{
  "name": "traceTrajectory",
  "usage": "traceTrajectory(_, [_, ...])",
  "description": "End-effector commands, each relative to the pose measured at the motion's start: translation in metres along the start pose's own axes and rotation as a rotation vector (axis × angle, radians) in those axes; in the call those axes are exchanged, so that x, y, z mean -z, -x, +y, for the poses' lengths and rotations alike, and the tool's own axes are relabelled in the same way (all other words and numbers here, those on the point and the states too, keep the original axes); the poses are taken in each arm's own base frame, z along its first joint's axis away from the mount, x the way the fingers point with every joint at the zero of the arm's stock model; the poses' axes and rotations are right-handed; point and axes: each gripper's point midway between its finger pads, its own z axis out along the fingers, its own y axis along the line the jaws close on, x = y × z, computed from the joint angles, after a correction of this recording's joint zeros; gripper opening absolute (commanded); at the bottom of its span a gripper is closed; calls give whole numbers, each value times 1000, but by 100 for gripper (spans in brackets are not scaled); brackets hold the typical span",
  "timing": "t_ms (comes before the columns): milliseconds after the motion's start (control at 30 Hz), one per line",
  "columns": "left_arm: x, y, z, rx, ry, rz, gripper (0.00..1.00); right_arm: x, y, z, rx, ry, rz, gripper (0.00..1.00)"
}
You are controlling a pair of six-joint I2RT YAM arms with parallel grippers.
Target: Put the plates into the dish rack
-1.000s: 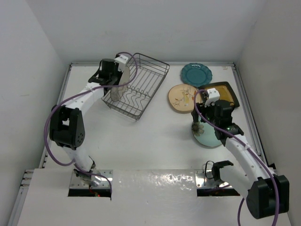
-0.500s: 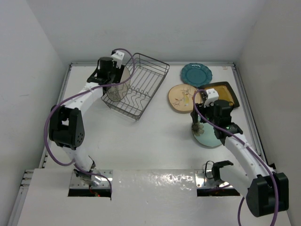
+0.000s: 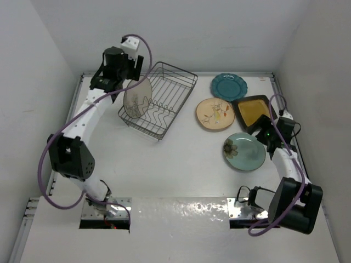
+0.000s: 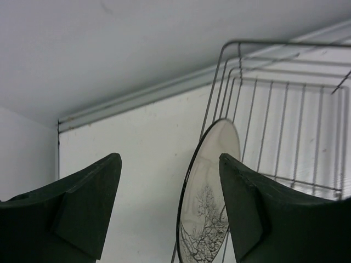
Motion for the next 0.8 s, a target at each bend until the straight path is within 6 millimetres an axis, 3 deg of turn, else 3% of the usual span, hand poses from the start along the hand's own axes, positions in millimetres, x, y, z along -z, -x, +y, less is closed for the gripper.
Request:
traceTrajectory(0, [53,68,1,43,-95,-164,69,3,4,-16,-153,-28,-16,86])
traceTrajectory(100, [74,72,-20,40,-212,-179,69,6,-10,-49,-139,-180,-10,85])
traceTrajectory(233, [101,65,-59,27,-394,-169,69,15,-46,-94,-184,-351,15,84])
traceTrajectory(400, [119,45,-118,-84,-550,-133,69,21,-73,-118,-250,-401,42,83])
traceTrajectory(500, [125,36,-140,-106,-616,-111,69,16,-83,-120,-246,-389,47,83])
traceTrajectory(633, [124,30,-151,-93,-668,-95,68,3,-90,-97,-287,-239,78,74])
traceTrajectory(767, [123,30,-153,-99,-675,-89,68,2,-60,-77,-196,-122,15,71])
